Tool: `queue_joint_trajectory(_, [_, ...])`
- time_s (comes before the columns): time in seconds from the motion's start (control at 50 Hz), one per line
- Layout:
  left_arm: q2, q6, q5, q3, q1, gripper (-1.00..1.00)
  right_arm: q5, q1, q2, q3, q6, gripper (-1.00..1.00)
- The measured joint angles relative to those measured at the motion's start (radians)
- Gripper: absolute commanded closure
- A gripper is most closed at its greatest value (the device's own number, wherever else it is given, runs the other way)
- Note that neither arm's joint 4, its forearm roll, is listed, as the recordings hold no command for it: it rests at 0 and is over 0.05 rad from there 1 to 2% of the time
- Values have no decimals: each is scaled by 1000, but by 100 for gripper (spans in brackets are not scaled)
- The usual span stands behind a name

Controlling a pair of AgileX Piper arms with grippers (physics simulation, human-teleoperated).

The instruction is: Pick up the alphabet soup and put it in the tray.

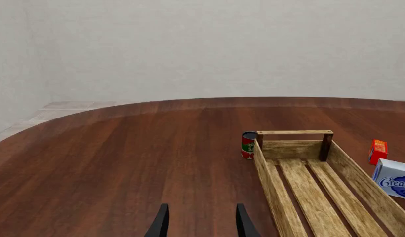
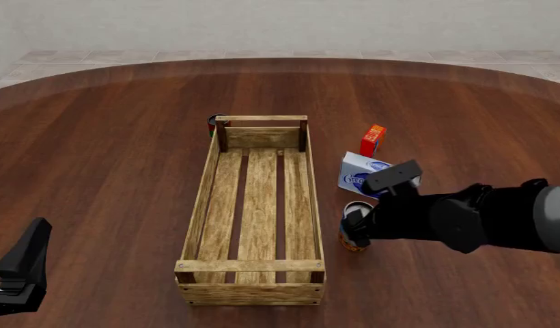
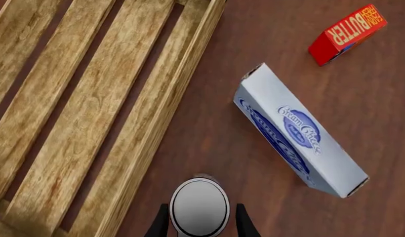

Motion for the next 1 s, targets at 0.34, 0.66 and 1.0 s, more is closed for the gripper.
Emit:
queue_joint_trajectory(0.34, [0,0,0,0,0,-100,-14,5,52,-18,-1,-100])
queue_joint_trajectory(0.66, [0,0,0,0,0,-100,5,-4,49,-32,-31,100])
queue_joint_trajectory(1.0, [0,0,0,0,0,-100,80,-14,-66,-42,-67,100])
